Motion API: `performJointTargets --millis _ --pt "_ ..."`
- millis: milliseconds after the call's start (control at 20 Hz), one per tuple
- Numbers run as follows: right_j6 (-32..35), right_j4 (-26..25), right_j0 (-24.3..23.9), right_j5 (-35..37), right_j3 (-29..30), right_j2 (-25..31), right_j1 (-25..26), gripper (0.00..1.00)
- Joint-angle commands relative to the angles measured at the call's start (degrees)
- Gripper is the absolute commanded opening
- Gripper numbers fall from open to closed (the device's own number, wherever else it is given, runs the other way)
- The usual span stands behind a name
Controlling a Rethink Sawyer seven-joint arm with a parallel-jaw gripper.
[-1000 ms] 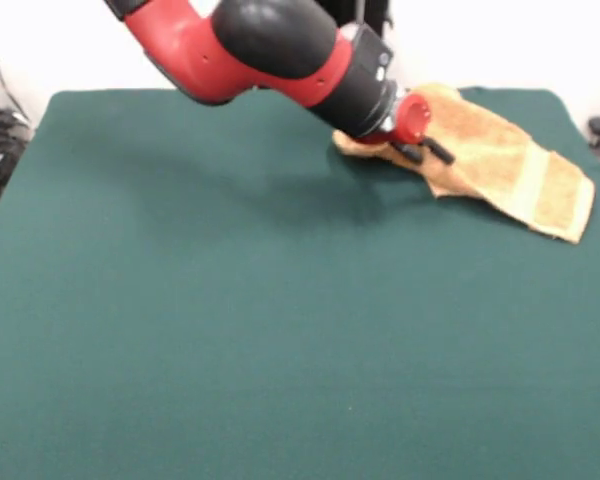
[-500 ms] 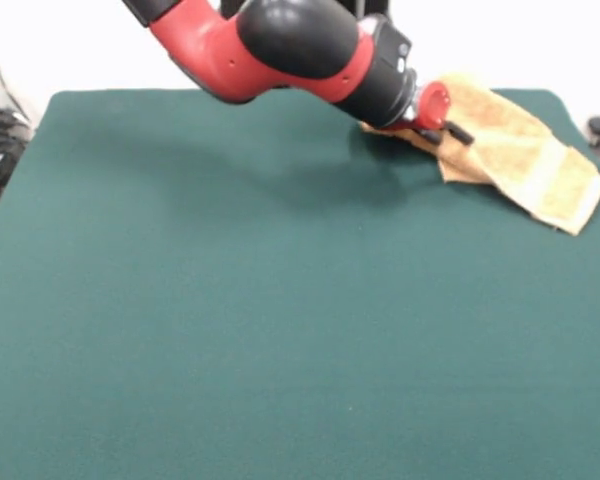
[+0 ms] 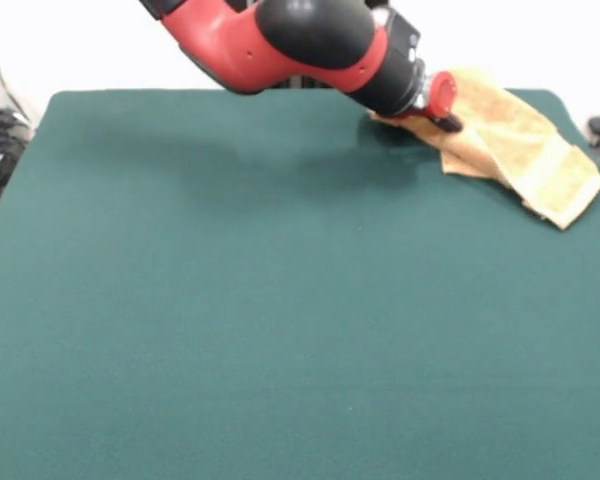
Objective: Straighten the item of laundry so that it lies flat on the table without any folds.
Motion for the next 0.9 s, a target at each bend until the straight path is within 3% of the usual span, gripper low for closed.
performJointTargets --millis 50,650,700,900 --pt "6.2 -5.0 7.2 -10.1 -2.2 -5.6 -4.5 0.0" --pt "4.6 -7.4 6.9 -13.2 -3.4 -7.7 -1.0 0.0" --pt "4.6 -7.5 6.8 -13.0 -3.3 -7.8 -0.8 1.0" --pt "4.4 -6.6 6.4 -11.4 -3.4 -7.2 -0.8 1.0"
